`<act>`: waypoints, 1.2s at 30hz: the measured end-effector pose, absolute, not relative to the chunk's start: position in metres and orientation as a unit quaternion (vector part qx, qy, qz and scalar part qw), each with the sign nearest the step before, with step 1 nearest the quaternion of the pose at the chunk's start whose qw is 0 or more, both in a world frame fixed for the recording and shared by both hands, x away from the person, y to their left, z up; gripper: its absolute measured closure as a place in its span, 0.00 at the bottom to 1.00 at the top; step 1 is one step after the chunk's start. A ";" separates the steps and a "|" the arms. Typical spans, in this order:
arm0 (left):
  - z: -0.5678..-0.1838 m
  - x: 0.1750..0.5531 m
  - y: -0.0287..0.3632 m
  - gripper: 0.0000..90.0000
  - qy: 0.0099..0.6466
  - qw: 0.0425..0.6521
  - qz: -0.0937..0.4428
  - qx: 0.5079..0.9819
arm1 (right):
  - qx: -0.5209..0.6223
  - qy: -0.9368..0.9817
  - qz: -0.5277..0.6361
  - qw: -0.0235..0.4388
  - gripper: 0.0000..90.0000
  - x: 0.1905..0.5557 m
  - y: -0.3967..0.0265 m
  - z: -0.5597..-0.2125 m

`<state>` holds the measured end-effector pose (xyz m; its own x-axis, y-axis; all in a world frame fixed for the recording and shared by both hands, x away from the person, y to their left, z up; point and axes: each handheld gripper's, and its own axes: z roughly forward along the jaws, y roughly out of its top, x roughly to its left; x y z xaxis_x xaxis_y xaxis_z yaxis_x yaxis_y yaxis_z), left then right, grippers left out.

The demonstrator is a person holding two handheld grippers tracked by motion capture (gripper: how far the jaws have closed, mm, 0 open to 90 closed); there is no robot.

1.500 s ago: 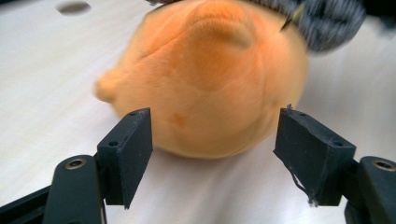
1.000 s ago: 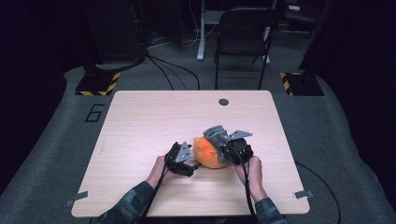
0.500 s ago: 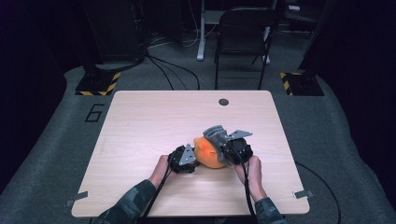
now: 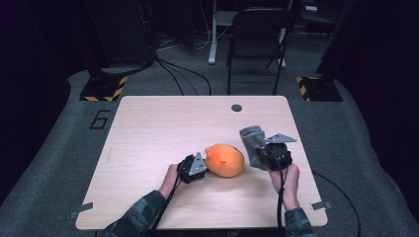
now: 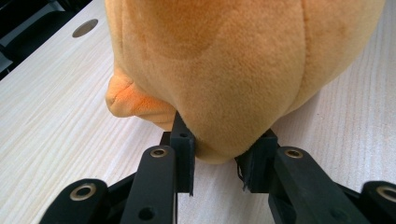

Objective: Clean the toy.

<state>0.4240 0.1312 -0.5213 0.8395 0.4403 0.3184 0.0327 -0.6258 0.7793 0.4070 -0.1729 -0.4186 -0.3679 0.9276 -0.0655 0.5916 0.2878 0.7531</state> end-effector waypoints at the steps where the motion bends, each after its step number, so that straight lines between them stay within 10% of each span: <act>1: -0.522 0.424 0.131 0.81 0.135 0.410 0.250 0.867 | 0.526 0.749 0.305 0.264 0.86 0.409 -0.189 -0.428; 12: -0.522 0.425 0.134 0.88 0.150 0.438 0.242 0.853 | 0.573 0.736 0.281 0.226 0.85 0.425 -0.212 -0.460; 36: -0.464 0.425 0.156 0.87 0.338 0.525 0.004 0.781 | 0.540 0.735 0.323 0.251 0.85 0.413 -0.198 -0.427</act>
